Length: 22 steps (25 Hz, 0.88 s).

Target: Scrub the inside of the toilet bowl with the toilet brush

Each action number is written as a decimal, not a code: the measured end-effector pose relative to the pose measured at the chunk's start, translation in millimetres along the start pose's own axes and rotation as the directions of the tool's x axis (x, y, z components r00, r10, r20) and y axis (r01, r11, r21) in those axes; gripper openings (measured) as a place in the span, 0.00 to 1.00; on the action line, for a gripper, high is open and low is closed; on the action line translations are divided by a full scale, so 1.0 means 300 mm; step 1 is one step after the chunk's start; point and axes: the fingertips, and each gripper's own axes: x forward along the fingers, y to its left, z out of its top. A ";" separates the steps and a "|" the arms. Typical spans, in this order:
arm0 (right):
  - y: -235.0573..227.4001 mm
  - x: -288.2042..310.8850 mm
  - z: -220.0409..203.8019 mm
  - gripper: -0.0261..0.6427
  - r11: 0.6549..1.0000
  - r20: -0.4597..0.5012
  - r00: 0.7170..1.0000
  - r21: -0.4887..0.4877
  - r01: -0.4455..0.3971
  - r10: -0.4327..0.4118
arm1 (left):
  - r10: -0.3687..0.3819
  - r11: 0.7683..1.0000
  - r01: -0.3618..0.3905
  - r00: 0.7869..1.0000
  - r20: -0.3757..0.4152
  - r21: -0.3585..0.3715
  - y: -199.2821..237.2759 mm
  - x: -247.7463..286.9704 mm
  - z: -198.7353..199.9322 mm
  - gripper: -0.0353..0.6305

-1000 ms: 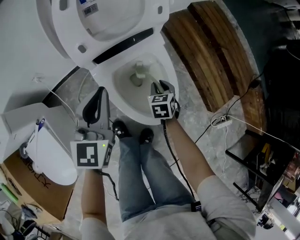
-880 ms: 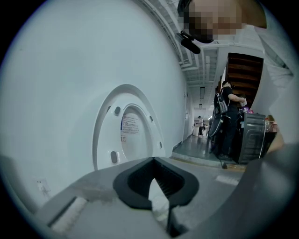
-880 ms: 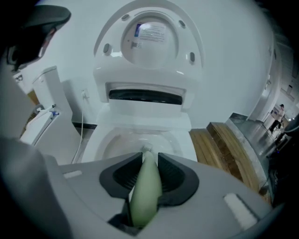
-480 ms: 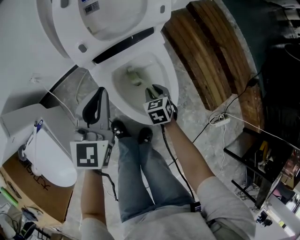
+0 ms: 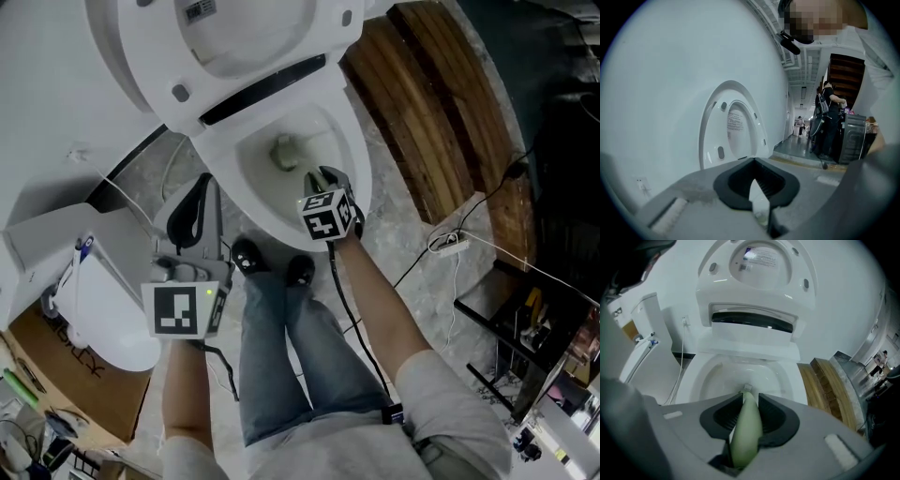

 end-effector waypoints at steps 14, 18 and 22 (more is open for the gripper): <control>0.160 -0.065 0.024 0.19 0.958 0.025 0.976 -0.194 -0.209 0.218 | 0.004 1.000 -0.004 1.000 0.001 -0.022 -0.012 0.005 0.005 0.06; 0.174 -0.111 -0.004 0.19 0.949 0.023 0.968 -0.204 -0.239 0.249 | -0.004 1.000 0.004 1.000 0.001 -0.028 -0.055 0.010 0.020 0.06; 0.174 -0.150 -0.054 0.19 0.946 0.013 0.964 -0.197 -0.258 0.266 | -0.022 0.999 0.023 0.999 0.024 -0.023 -0.097 0.012 0.033 0.06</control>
